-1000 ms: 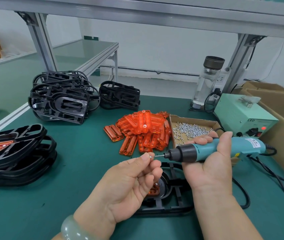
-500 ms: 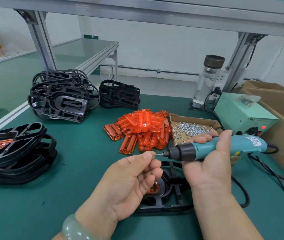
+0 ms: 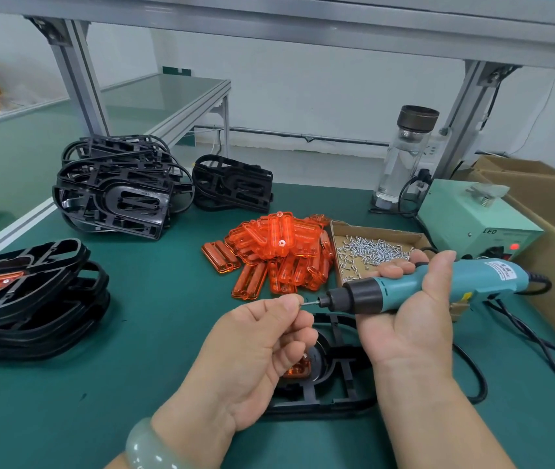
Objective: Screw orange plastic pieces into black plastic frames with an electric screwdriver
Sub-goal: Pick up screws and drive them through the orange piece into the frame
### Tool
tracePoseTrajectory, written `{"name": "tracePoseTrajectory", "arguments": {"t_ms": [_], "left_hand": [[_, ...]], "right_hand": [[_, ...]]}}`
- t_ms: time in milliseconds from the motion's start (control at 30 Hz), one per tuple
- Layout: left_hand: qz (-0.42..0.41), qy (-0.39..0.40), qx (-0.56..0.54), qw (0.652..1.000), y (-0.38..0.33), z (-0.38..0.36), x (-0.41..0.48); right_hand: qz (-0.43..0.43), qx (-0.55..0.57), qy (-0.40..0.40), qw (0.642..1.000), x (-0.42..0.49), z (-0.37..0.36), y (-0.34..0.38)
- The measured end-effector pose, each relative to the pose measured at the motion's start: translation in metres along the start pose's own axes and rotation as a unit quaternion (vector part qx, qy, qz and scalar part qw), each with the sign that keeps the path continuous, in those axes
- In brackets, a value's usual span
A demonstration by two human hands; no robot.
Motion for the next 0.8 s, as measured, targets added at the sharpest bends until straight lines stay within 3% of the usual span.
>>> {"name": "tracePoseTrajectory", "arguments": {"t_ms": [333,533,667,800], "left_hand": [[-0.131,-0.075,0.098,0.984,-0.009,0.003,-0.003],[-0.211,-0.087,0.253,0.94,-0.029,0.002,-0.01],[-0.207,-0.065,0.271,0.938,-0.031,0.001,-0.009],[-0.184,-0.038,0.221,0.957,-0.027,0.004,-0.006]], "right_hand": [[0.016,-0.006,-0.011,1.0,-0.002,0.001,0.002],[0.021,-0.006,-0.005,1.0,-0.004,-0.002,0.003],[0.016,-0.002,-0.007,1.0,-0.003,0.0,0.003],[0.014,0.002,-0.018,1.0,-0.001,0.001,0.005]]}}
Point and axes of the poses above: each hand's wrist, its own x-axis towards the middle knuckle, its own z-axis out of the back of the hand, y = z × x, the point moved 8 cm from there along x, towards the middle knuckle, and after that the axes turned 6 degrees about z, right-handed, at the moved point
